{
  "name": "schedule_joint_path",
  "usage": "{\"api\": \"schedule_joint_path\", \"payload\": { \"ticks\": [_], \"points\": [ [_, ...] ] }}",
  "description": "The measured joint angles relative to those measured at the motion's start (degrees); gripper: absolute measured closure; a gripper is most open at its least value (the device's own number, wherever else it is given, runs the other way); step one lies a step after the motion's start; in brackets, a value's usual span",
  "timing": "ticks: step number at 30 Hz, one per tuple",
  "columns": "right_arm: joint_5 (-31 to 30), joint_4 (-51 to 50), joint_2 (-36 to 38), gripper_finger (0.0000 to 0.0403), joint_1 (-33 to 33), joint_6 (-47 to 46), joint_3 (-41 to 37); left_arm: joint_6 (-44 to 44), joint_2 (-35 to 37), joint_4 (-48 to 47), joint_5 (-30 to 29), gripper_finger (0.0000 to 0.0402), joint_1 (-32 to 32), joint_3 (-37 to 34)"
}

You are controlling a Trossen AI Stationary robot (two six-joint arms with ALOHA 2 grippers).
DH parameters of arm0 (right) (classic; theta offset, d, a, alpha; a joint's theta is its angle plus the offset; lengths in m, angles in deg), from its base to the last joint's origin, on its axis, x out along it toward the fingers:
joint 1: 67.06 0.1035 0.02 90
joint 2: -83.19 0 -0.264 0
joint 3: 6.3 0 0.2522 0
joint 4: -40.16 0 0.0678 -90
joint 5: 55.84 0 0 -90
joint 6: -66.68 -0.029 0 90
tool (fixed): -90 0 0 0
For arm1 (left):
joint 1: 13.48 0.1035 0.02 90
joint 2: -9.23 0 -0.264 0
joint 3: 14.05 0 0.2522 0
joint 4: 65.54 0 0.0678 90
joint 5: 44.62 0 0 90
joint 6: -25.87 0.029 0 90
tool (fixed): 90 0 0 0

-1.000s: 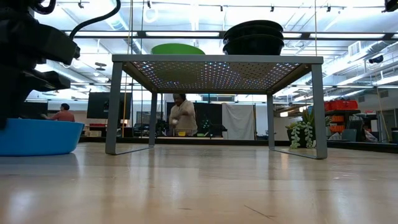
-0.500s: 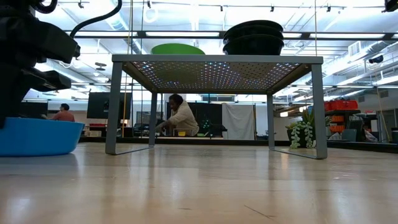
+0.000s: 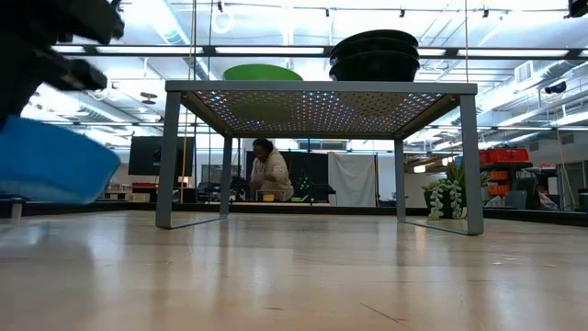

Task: Pick & Place Mini bowls
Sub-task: Stack the light blue bowl on top of the other light green bowl on the shelf

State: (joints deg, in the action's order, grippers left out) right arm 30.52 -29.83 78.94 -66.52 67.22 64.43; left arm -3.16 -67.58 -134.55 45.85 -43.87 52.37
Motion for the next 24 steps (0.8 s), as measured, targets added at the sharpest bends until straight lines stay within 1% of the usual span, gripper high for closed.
{"api": "schedule_joint_path", "payload": {
  "ticks": [7,17,24],
  "points": [
    [0.0,0.0,0.0,0.0380,0.0,0.0,0.0,1.5,0.1,-9.8,-1.3,0.0398,0.0,8.2],
    [0.0,0.0,0.0,0.0380,0.0,0.0,0.0,4.4,0.1,-21.9,-8.8,0.0399,0.1,24.5],
    [0.0,0.0,0.0,0.0380,0.0,0.0,0.0,8.7,0.1,-26.0,-13.8,0.0399,2.5,32.5]
  ]
}}
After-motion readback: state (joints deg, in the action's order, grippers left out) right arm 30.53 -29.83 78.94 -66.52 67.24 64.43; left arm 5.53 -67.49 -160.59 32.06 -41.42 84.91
